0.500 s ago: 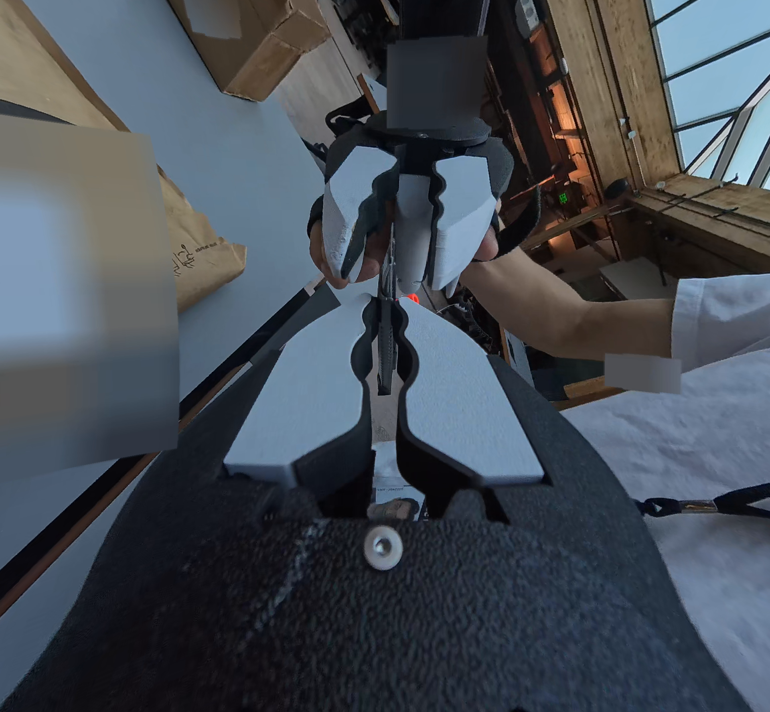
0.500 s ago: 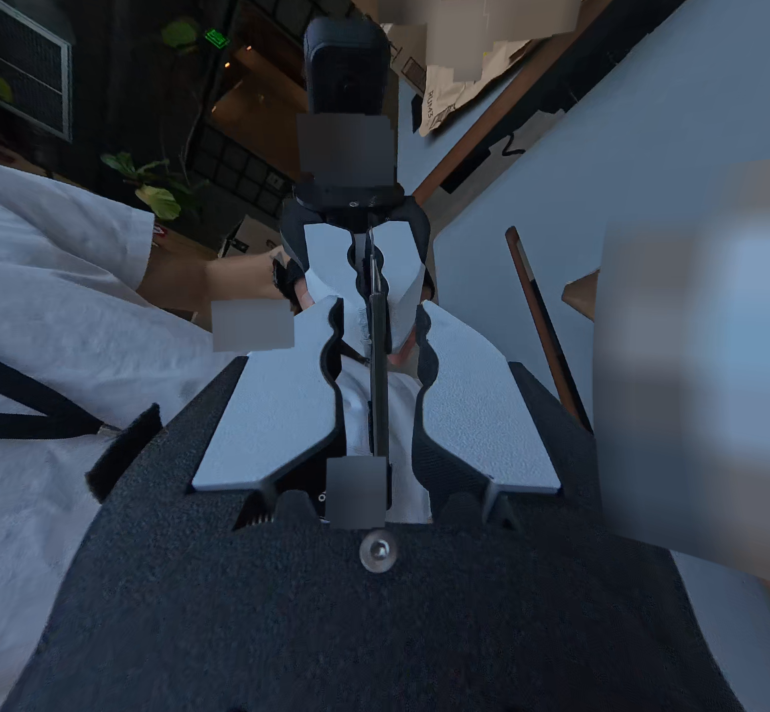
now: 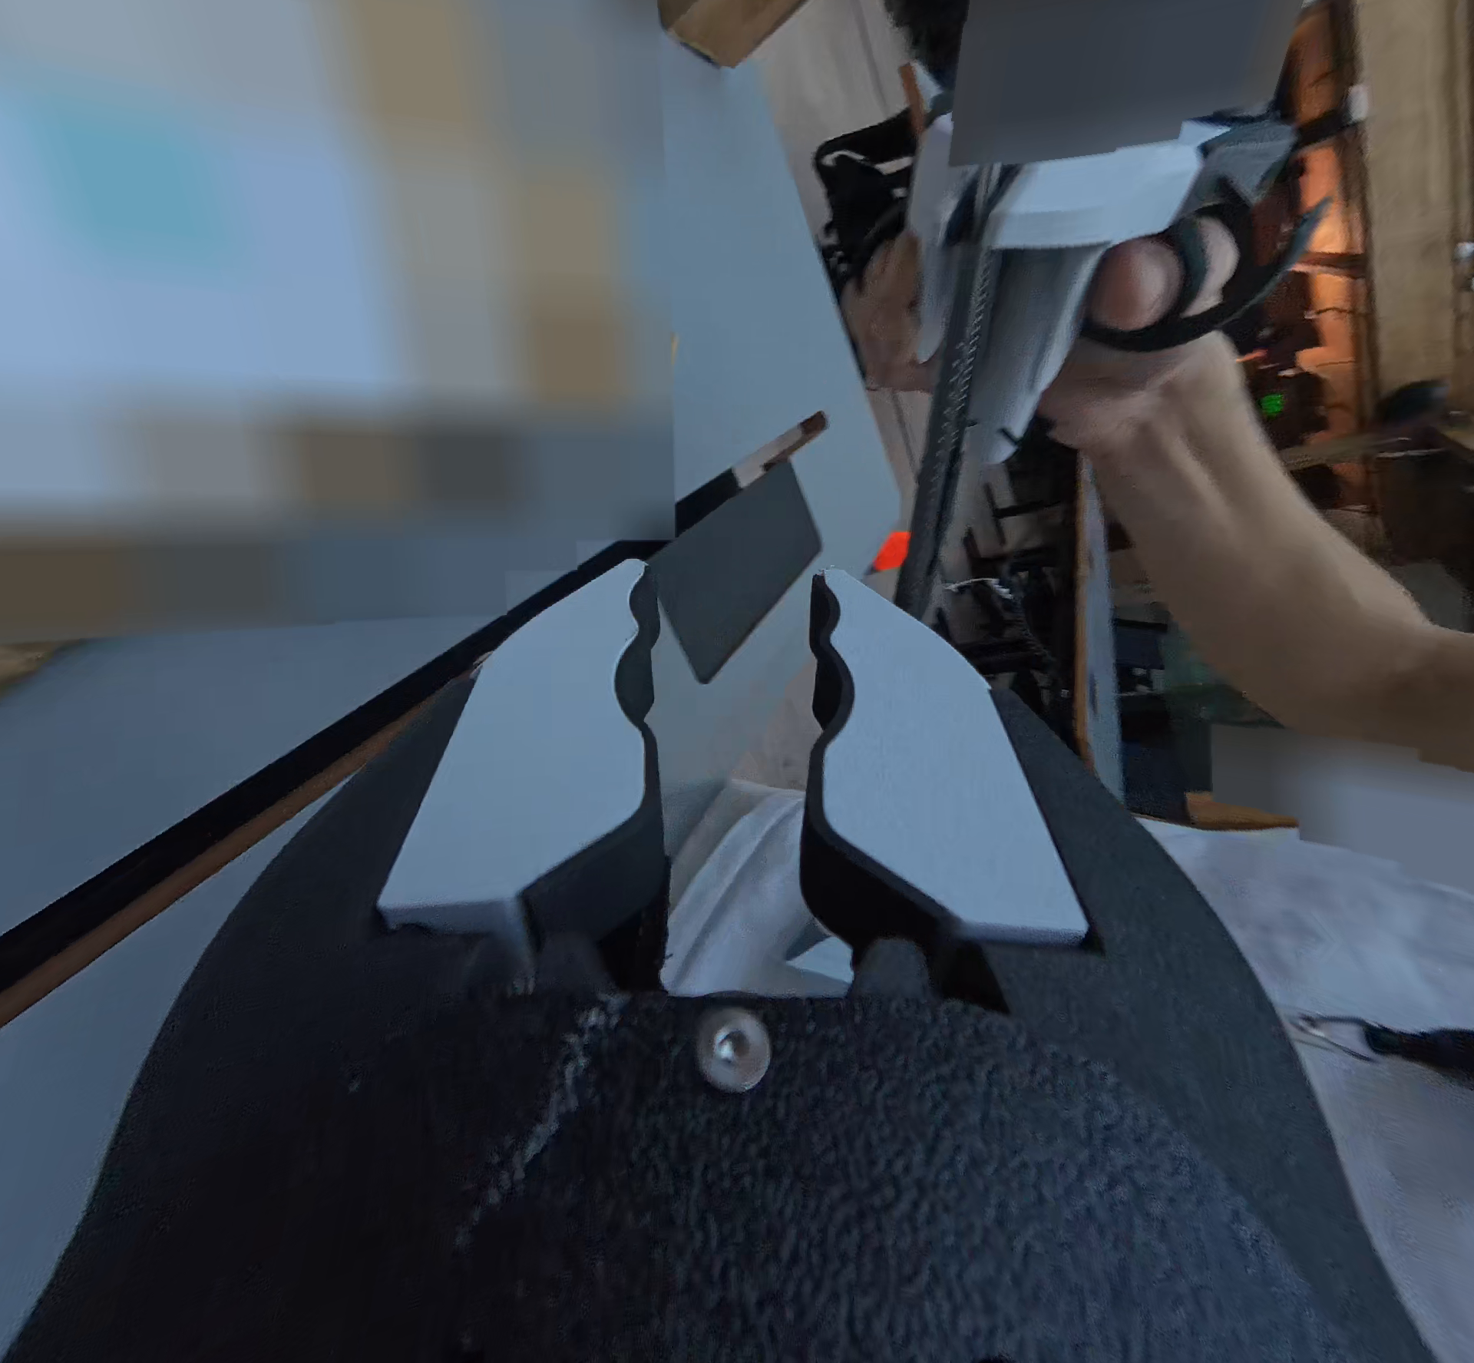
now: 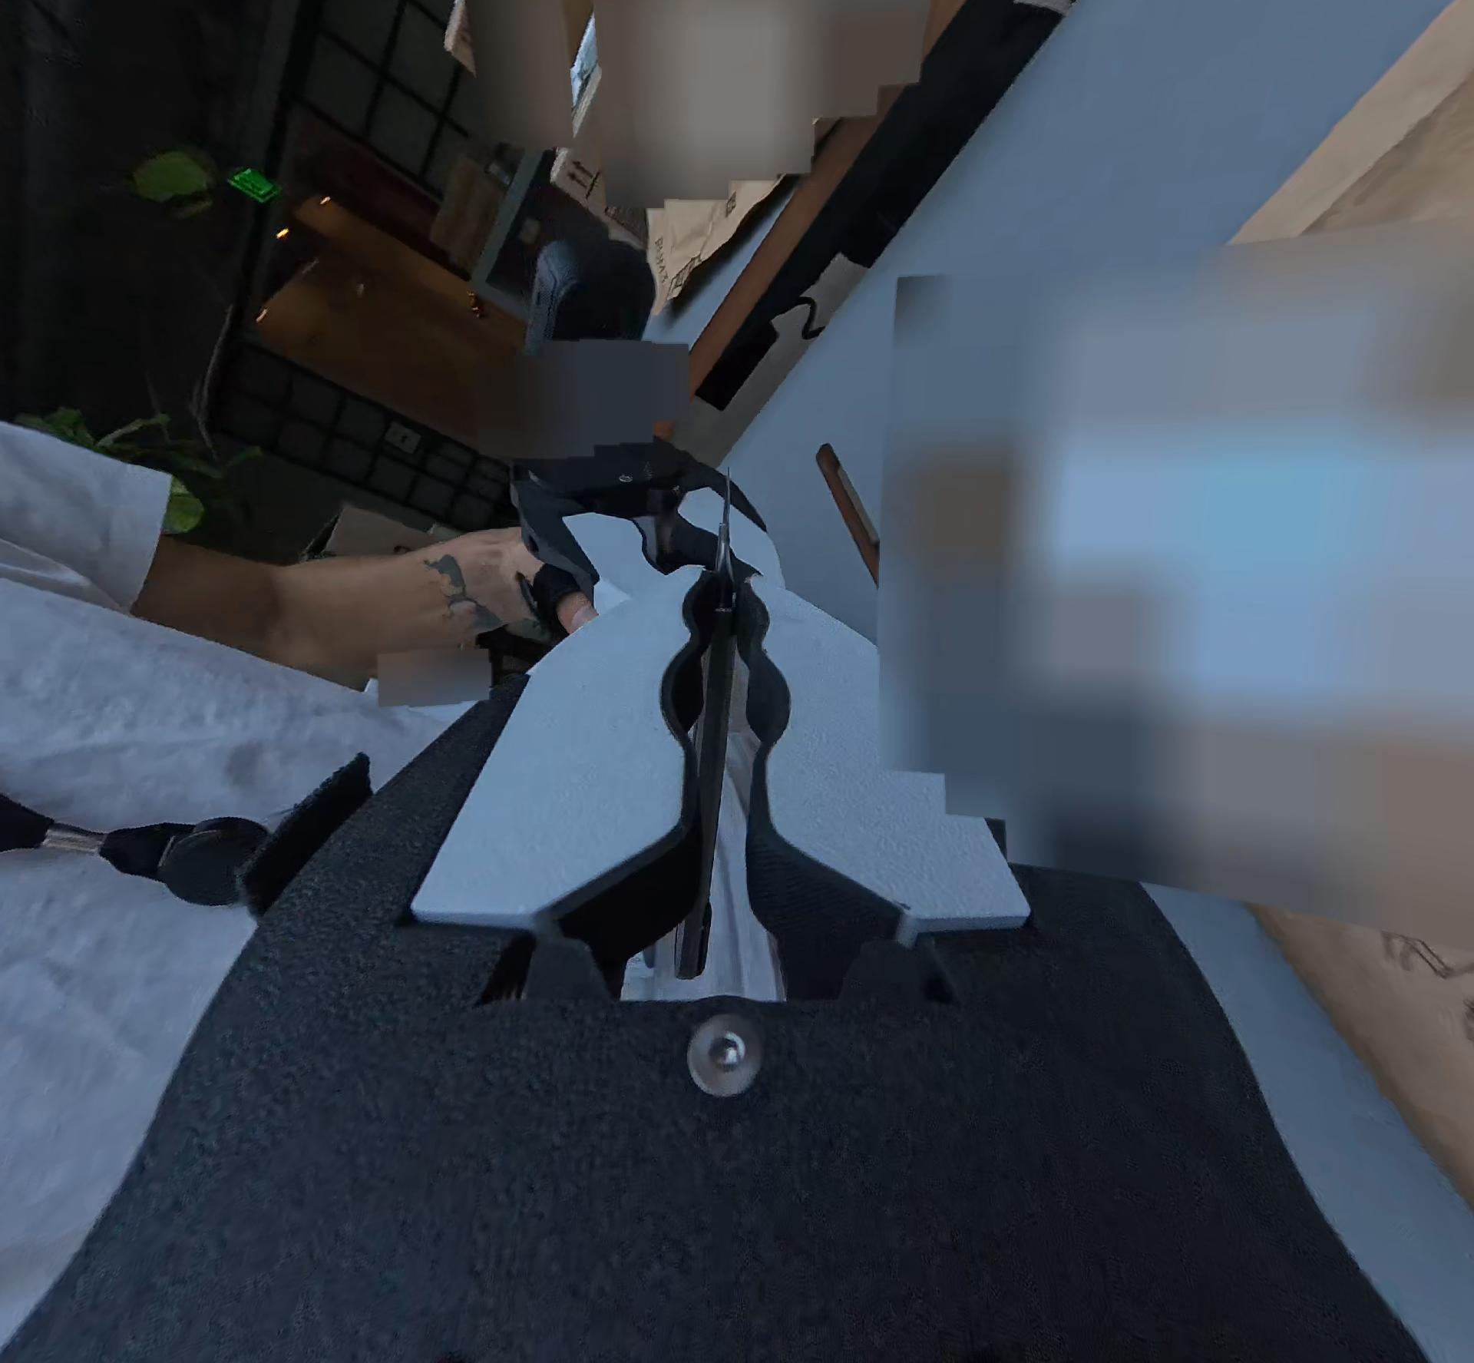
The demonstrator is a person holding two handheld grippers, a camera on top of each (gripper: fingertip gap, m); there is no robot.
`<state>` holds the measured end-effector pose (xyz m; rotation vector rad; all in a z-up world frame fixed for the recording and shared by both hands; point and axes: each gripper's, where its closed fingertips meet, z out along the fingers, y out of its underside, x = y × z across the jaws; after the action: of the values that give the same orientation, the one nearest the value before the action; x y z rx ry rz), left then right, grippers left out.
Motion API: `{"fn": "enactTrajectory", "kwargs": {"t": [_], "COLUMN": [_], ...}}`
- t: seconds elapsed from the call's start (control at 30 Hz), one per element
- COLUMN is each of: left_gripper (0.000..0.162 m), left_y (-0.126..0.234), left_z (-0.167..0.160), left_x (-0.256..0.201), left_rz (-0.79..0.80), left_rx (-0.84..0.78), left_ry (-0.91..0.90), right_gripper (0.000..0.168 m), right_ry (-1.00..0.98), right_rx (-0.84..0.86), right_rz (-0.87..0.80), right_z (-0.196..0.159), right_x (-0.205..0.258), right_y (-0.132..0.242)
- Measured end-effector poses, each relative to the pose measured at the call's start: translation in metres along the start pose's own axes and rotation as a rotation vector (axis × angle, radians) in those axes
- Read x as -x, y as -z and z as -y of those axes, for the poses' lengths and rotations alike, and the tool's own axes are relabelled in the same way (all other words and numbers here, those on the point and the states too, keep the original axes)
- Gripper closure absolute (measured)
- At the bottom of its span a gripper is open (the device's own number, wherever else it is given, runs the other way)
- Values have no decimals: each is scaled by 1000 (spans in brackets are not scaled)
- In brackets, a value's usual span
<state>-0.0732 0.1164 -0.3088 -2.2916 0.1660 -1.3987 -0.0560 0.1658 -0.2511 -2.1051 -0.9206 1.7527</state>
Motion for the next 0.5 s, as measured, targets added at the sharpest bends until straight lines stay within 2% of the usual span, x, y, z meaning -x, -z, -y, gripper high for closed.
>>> {"fn": "enactTrajectory", "kwargs": {"t": [0.1,0.2,0.23,0.27,0.3,0.37,0.43,0.5], "left_gripper": [129,138,142,156,162,162,162,162], "left_y": [-3,-5,1,9,10,17,41,65], "left_z": [-8,-12,-9,-5,-3,5,25,51], "left_x": [75,132,152,169,177,187,209,241], "left_rz": [331,547,655,745,754,797,940,1003], "left_rx": [1,21,22,21,24,24,-6,-68], "left_ry": [-37,-35,-79,-118,-137,-160,-208,-153], "right_gripper": [164,164,164,164,164,164,164,164], "right_ry": [-17,-75,-88,-91,-87,-88,-98,-97], "right_rx": [-17,-10,-5,8,23,31,18,24], "right_rz": [-214,-366,-412,-455,-496,-540,-520,-514], "right_z": [0,-3,-5,-6,-8,-7,-4,-2], "right_x": [-50,-92,-103,-112,-119,-127,-124,-120], "right_y": [40,72,80,85,89,90,84,75]}}
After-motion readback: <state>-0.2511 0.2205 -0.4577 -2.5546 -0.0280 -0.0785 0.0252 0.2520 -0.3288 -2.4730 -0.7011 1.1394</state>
